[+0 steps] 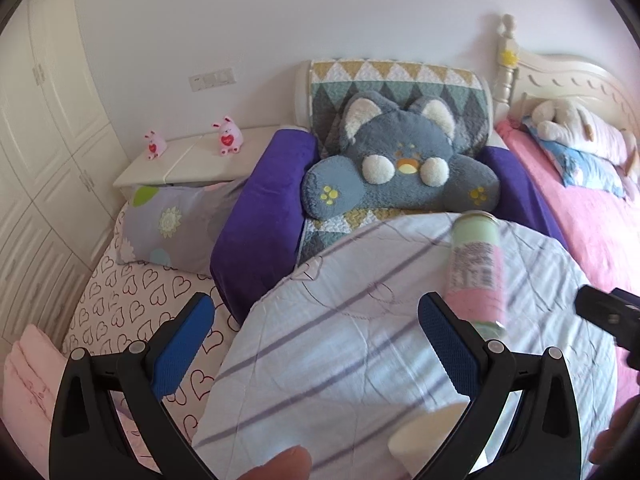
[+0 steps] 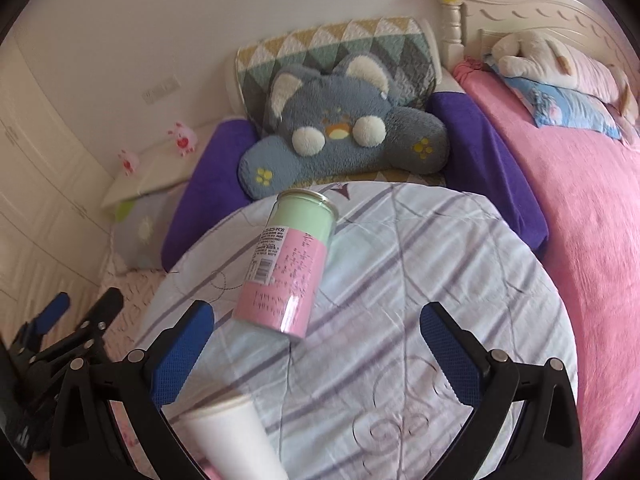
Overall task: Flip cup upright
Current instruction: 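Set the can upright on the quilt and open the right tool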
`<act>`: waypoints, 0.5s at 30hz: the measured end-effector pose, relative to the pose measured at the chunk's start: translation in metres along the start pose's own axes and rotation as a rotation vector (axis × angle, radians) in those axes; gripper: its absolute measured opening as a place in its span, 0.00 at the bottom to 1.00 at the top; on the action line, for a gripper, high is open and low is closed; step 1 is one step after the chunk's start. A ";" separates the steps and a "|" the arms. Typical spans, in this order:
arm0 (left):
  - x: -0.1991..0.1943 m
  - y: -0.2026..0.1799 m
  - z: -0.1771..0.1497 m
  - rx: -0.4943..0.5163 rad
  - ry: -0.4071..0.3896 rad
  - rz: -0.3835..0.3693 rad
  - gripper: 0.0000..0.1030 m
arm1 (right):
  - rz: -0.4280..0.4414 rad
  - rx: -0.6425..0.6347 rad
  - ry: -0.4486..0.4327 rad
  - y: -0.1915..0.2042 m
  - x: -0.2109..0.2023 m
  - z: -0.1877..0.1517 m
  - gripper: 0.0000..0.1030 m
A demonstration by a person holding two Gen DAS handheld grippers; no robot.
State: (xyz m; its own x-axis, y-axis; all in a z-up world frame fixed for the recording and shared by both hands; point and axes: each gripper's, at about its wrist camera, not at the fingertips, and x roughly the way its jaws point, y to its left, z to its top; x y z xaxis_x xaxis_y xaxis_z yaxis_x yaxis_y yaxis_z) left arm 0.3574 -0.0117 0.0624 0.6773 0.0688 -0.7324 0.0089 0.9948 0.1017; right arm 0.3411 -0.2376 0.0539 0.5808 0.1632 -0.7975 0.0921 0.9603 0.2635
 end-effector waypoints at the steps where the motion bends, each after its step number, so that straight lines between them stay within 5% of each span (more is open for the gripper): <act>1: -0.004 -0.001 -0.002 0.005 -0.001 0.000 1.00 | 0.008 0.010 -0.008 -0.003 -0.006 -0.002 1.00; 15: -0.028 -0.054 -0.012 0.085 0.013 -0.059 1.00 | 0.030 0.068 -0.035 -0.041 -0.046 -0.069 1.00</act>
State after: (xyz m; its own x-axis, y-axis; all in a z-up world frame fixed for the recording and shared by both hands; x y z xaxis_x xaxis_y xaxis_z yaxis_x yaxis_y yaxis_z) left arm 0.3293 -0.0668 0.0693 0.6641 0.0117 -0.7475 0.1115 0.9871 0.1145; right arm 0.2546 -0.2683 0.0422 0.6122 0.1823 -0.7694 0.1285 0.9372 0.3243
